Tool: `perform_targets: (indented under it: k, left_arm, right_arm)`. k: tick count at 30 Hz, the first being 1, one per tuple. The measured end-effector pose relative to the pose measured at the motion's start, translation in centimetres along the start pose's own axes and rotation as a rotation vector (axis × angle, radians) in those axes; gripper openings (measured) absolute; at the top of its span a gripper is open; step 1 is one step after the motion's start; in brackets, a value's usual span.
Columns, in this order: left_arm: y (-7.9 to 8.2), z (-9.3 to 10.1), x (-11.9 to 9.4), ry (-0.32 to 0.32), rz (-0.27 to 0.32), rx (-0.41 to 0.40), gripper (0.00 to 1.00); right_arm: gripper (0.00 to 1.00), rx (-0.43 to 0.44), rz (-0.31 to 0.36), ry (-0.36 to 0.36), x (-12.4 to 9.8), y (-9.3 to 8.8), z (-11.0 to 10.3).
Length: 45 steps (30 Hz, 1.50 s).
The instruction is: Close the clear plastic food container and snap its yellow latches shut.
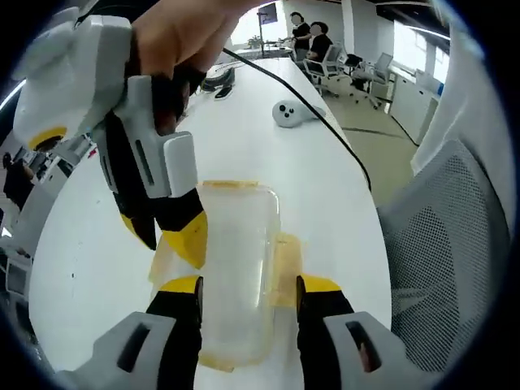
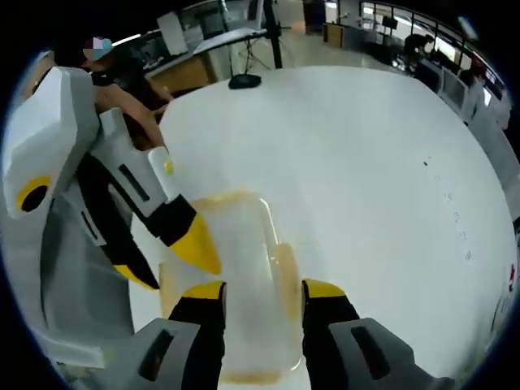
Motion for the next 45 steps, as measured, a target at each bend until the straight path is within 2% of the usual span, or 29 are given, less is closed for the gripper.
perform_targets:
  k: [9, 17, 23, 27, 29, 30, 31, 32, 33, 34, 35, 36, 45]
  left_arm:
    - [-0.2, -0.4, 0.1, 0.054, -0.01, 0.013, 0.41]
    - [-0.3, -0.4, 0.3, 0.087, -0.031, 0.049, 0.4]
    - [-0.3, -0.5, 0.5, 0.106, -0.042, 0.052, 0.4]
    - [-0.4, -0.4, 0.8, 0.117, -0.036, 0.081, 0.39]
    - [-0.4, -0.5, 0.7, 0.121, -0.035, 0.066, 0.38]
    - [-0.4, -0.6, 0.7, 0.125, -0.038, 0.062, 0.37]
    - [-0.6, -0.5, 0.8, 0.124, -0.047, 0.048, 0.36]
    - [-0.4, -0.4, 0.9, 0.128, -0.047, 0.05, 0.36]
    - [-0.4, -0.4, 0.9, 0.129, -0.046, 0.053, 0.36]
    - [-0.6, 0.3, 1.2, 0.08, -0.045, 0.051, 0.34]
    - [-0.7, -0.7, 0.6, 0.127, -0.047, 0.048, 0.34]
    - [-0.7, -0.8, 0.5, 0.128, -0.044, 0.047, 0.34]
    - [-0.5, -0.9, 0.7, 0.138, -0.043, 0.057, 0.35]
  right_arm:
    - [0.34, -0.004, -0.063, 0.054, 0.4, 0.0, -0.1]
    - [0.35, -0.066, -0.142, 0.114, 0.8, 0.2, -0.3]
    - [0.34, -0.093, -0.177, 0.148, 1.0, 0.2, -0.3]
    - [0.33, -0.12, -0.215, 0.144, 1.1, 0.1, -0.5]
    - [0.32, -0.115, -0.231, 0.15, 1.3, 0.1, -0.5]
    - [0.32, -0.111, -0.236, 0.16, 1.3, 0.1, -0.5]
    - [0.31, -0.103, -0.194, 0.232, 1.7, 0.8, -1.4]
    - [0.31, -0.09, -0.226, 0.202, 1.5, 0.5, -0.6]
    - [0.31, -0.101, -0.232, 0.209, 1.4, 0.5, -0.6]
    - [0.31, -0.105, -0.246, 0.213, 1.5, 0.3, -0.8]
    - [0.31, -0.117, -0.251, 0.207, 1.5, 0.4, -0.8]
    - [0.31, -0.123, -0.257, 0.2, 1.5, 0.3, -0.8]
    - [0.32, -0.106, -0.221, 0.19, 1.2, -0.1, -0.7]
Point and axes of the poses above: the point that each gripper's makers call its tool centre point, and the gripper's own axes: x roughly forward along the fingers, z roughly to its right, y roughly out of its top, the point moved 1 cm from there along -x, roughly backward along the fingers, and after that the axes turned 10 degrees about -y, right-handed, at the moved point
